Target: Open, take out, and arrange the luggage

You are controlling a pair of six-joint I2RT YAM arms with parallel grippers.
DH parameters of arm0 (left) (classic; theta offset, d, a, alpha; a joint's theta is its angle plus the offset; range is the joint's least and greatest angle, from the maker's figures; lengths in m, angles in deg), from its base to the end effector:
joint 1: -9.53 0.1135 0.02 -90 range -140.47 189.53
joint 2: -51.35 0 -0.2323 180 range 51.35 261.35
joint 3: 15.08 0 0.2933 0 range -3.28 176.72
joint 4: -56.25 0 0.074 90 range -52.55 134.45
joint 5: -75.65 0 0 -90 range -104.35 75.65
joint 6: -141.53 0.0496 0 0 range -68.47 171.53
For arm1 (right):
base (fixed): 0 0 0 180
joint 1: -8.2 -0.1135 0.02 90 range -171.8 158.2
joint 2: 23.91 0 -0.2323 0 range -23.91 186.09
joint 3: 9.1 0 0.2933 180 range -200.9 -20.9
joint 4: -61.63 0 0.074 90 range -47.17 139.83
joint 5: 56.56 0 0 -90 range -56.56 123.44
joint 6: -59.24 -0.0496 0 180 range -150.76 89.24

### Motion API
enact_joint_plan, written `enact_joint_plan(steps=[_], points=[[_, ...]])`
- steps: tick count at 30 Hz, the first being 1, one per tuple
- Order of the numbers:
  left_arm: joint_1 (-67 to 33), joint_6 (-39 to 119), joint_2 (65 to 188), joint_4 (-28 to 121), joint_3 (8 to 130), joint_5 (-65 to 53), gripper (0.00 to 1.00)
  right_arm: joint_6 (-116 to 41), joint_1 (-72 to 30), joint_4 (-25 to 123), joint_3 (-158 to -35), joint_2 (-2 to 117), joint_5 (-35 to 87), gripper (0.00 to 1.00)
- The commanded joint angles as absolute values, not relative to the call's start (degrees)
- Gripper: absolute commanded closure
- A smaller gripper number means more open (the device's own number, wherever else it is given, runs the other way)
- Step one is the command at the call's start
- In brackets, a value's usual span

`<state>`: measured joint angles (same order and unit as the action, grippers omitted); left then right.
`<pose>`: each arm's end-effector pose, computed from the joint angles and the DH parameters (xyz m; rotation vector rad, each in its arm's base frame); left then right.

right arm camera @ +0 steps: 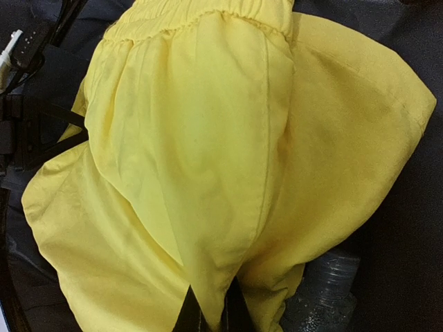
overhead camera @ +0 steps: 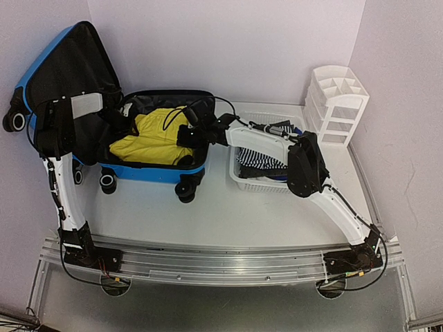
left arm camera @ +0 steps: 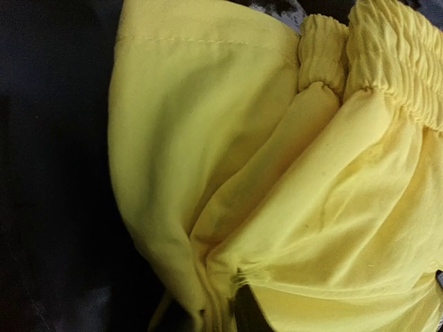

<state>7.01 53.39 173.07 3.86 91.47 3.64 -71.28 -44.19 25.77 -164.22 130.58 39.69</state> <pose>0.4703 -0.0360 0.1223 0.1894 2.7157 -0.4338 0.3849 0.4908 0.1456 -0.1727 2.2893 0.7754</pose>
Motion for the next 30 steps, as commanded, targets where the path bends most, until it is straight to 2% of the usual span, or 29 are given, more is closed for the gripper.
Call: enact_joint_plan(steps=[1,9,30], points=[[6.63,53.37,168.57,4.48,92.04,1.67,0.98,-71.07,-42.77,26.88,-163.82,125.95,40.91,1.00],[6.57,54.69,166.81,-0.89,95.95,-0.83,1.00,-68.64,-42.72,27.20,-163.98,124.33,41.89,1.00],[5.81,52.64,163.27,-9.63,114.27,9.39,1.00,-62.94,-40.05,33.51,-167.50,117.85,43.79,1.00]])
